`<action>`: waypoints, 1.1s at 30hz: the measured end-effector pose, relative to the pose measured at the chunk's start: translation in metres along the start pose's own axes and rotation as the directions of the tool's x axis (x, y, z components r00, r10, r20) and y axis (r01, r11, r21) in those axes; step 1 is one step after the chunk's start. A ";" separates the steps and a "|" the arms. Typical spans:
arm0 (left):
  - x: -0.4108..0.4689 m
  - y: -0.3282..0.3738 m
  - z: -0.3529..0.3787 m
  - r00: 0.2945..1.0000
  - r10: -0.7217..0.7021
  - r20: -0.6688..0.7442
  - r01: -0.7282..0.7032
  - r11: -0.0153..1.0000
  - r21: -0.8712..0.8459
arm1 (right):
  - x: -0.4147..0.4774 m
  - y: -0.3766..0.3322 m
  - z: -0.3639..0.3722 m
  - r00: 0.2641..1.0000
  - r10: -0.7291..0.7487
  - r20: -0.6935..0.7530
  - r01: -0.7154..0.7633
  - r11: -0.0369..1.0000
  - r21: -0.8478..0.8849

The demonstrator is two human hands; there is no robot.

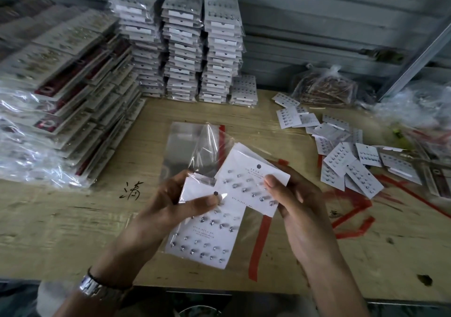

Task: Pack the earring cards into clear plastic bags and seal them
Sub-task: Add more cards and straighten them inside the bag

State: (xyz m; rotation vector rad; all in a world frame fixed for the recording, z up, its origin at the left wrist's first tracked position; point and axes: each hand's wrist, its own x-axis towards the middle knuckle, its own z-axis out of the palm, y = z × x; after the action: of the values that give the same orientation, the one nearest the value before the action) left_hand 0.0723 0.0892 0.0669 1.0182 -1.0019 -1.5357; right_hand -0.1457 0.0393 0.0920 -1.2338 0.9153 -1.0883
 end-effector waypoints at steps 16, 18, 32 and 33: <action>0.000 0.009 0.015 0.996 -0.076 -0.037 0.072 0.993 -0.099 | -0.010 0.002 0.007 0.993 -0.035 -0.115 0.020 0.990 -0.137; 0.000 0.009 0.015 0.993 -0.111 -0.047 0.104 0.986 -0.130 | -0.011 0.001 0.008 0.995 -0.018 -0.097 0.004 0.990 -0.141; -0.006 0.007 0.011 0.936 -0.348 -0.052 0.327 0.916 -0.232 | -0.020 -0.002 -0.011 0.973 -0.217 0.084 0.230 0.945 -0.233; -0.006 0.007 0.011 0.936 -0.350 -0.045 0.331 0.915 -0.230 | -0.020 0.000 -0.010 0.966 -0.253 0.062 0.260 0.926 -0.275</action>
State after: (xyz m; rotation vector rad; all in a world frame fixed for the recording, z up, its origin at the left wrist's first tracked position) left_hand 0.0648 0.0950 0.0777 1.1312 -0.5976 -1.8248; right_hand -0.1606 0.0560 0.0905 -1.6358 0.9285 -1.1711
